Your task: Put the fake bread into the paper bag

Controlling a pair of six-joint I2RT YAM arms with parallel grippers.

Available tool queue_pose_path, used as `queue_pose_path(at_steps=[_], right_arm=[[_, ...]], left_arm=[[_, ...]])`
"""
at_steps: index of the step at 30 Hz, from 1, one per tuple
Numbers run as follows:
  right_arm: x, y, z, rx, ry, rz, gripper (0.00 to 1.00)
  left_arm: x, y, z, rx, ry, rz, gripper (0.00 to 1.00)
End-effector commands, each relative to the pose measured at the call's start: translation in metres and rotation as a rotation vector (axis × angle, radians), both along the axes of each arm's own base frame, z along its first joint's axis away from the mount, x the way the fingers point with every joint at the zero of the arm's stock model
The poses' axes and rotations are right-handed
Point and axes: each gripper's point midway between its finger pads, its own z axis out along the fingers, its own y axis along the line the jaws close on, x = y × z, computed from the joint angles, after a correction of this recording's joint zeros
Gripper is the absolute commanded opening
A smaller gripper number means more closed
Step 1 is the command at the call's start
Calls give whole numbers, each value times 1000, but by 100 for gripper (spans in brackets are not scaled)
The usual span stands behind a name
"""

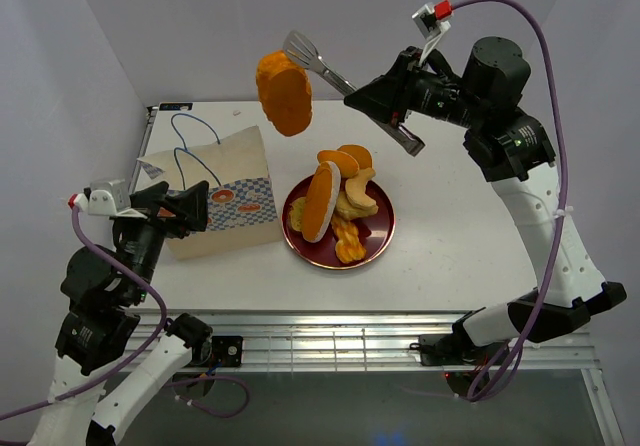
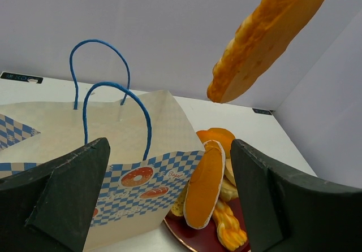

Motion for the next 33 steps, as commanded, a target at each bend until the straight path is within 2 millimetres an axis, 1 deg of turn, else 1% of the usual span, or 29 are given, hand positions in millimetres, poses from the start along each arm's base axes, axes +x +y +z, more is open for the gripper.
queue_pose_path(at_steps=[1,6,7,8,9,11,12,17,18,20,21,22,24,25,28,29,32,33], right_arm=[[-26,8,60,144,-145,94,8],[-34,29,68,168,-153,154,8],[-31,35,66,166,-144,160,8],[-35,37,72,175,-154,168,8],[-39,42,73,180,-156,185,8],[-40,50,72,184,-153,200,8],[-45,55,72,192,-157,217,8],[-44,75,56,182,-136,237,8],[-43,80,49,175,-124,243,8],[-41,86,44,174,-119,246,8],[-43,90,42,172,-118,254,8],[-40,95,36,161,-107,257,8],[-38,100,29,150,-100,258,8],[-34,104,21,137,-85,256,8],[-29,110,7,113,-76,250,8],[-26,112,-1,100,-66,243,8],[-21,114,-14,78,-55,231,8],[-21,115,-16,78,-54,229,8]], left_arm=[[-2,1,-4,-9,11,-1,98],[-4,3,-5,-9,13,8,98],[-3,3,-5,-8,16,8,98],[-4,4,-5,-8,16,8,98],[-4,3,-6,-6,17,5,98],[-6,4,-5,-10,13,3,98],[-6,3,-5,-13,14,1,98],[-10,3,-3,-19,5,-10,98],[-11,4,-2,-18,4,-8,98],[-11,5,-3,-14,6,-5,98],[-12,6,-2,-16,4,-3,98],[-12,6,-3,-13,6,-2,98],[-12,7,-3,-13,8,0,98],[-12,7,-4,-13,8,0,98],[-12,6,-5,-13,9,-3,98],[-13,5,-6,-11,11,-8,98],[-15,6,-6,-10,10,-9,98],[-15,6,-6,-10,10,-9,98]])
